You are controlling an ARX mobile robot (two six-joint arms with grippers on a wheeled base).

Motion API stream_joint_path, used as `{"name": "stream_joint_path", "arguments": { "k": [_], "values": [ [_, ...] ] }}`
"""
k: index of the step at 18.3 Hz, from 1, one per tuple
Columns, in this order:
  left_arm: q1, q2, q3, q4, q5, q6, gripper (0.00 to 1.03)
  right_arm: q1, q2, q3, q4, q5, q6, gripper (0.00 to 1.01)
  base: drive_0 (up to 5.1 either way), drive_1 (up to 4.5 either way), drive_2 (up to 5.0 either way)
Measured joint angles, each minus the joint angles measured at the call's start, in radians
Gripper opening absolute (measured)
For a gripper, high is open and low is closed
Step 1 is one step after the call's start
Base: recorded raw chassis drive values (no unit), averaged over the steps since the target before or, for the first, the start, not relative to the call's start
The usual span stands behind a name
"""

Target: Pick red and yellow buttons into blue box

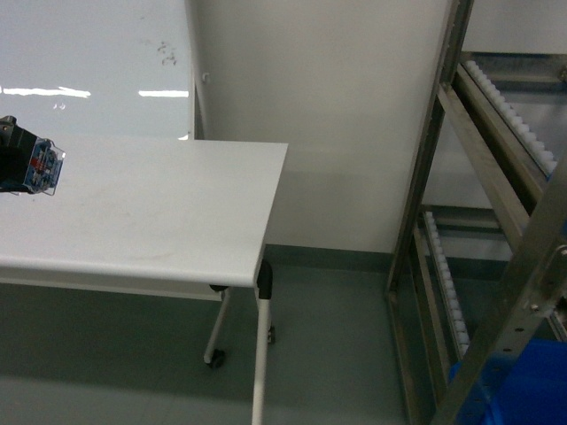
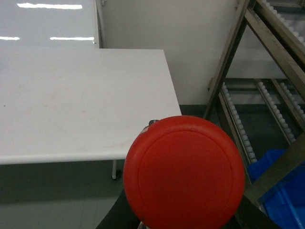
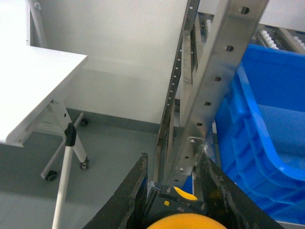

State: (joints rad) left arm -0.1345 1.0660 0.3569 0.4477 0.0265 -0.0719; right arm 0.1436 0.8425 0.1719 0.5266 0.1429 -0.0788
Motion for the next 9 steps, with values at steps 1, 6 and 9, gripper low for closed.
{"name": "stream_joint_path", "arguments": {
  "k": [1, 6, 9],
  "values": [
    [0.0, 0.0, 0.0, 0.002, 0.0, 0.0, 0.22, 0.0, 0.0, 0.0, -0.001, 0.0, 0.0, 0.3, 4.4, -4.26, -0.4],
    [0.0, -0.001, 0.0, 0.002, 0.0, 0.0, 0.22, 0.0, 0.0, 0.0, -0.001, 0.0, 0.0, 0.3, 4.4, -4.27, -0.3],
    [0.0, 0.0, 0.0, 0.0, 0.0, 0.0, 0.22, 0.0, 0.0, 0.0, 0.0, 0.0, 0.0, 0.3, 4.4, -4.26, -0.3]
  ]
}}
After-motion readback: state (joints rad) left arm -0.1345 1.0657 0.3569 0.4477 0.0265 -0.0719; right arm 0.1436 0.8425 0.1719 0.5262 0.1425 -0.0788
